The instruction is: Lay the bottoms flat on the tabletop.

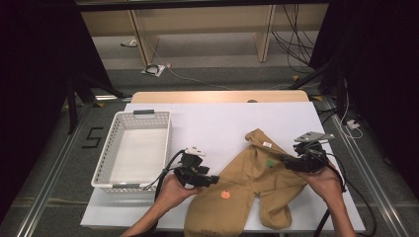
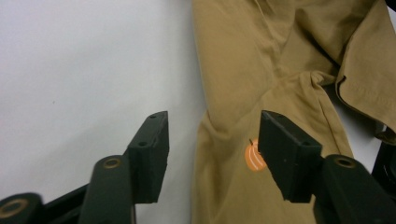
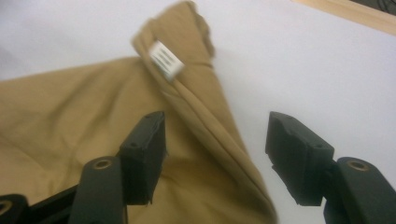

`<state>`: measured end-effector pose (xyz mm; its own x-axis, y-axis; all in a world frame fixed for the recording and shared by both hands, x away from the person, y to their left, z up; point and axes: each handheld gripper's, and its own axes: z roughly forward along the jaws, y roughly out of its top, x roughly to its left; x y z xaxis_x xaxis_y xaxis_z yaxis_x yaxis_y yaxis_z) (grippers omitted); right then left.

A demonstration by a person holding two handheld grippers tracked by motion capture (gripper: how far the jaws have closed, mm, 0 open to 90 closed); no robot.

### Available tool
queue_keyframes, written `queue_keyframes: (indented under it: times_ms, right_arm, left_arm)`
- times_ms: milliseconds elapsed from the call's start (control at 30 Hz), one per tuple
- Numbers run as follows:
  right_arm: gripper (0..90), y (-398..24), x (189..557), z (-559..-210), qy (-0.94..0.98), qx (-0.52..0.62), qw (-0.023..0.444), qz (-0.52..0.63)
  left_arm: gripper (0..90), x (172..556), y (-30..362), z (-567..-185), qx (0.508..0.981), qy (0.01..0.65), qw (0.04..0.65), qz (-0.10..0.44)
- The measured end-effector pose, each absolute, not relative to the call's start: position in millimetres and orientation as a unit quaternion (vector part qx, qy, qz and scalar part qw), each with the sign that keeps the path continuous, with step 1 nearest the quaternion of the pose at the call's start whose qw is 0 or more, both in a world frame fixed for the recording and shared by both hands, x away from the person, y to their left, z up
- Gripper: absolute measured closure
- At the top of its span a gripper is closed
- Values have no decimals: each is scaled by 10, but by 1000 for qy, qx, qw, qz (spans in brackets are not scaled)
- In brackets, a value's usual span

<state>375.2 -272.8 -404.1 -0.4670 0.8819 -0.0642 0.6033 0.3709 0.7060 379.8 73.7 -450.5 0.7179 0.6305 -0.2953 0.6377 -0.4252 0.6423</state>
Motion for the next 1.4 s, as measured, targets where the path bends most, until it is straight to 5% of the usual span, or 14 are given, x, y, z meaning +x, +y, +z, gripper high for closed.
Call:
queue_keyframes:
  times_ms: [200,467,667,767,900,1400]
  right_arm:
    - [370,-2488,3835,-4004,809,443,218,319]
    - [394,-2216,3996,-4076,826,427,230,288]
    - [506,-2094,4099,-4179,836,425,241,250]
    - [659,-2085,4117,-4219,836,428,255,232]
    - [866,-2138,4108,-4228,835,431,260,223]
    - [881,-3027,3801,-4177,774,521,225,281]
  left_arm:
    - [298,3843,663,-4546,843,378,382,0]
    - [278,3952,612,-4551,840,382,385,-1]
    - [307,3971,570,-4586,840,383,385,-9]
    - [308,3960,581,-4600,839,384,384,-9]
    - [302,3962,617,-4590,836,389,387,-9]
    - [286,3962,758,-4517,829,398,394,2]
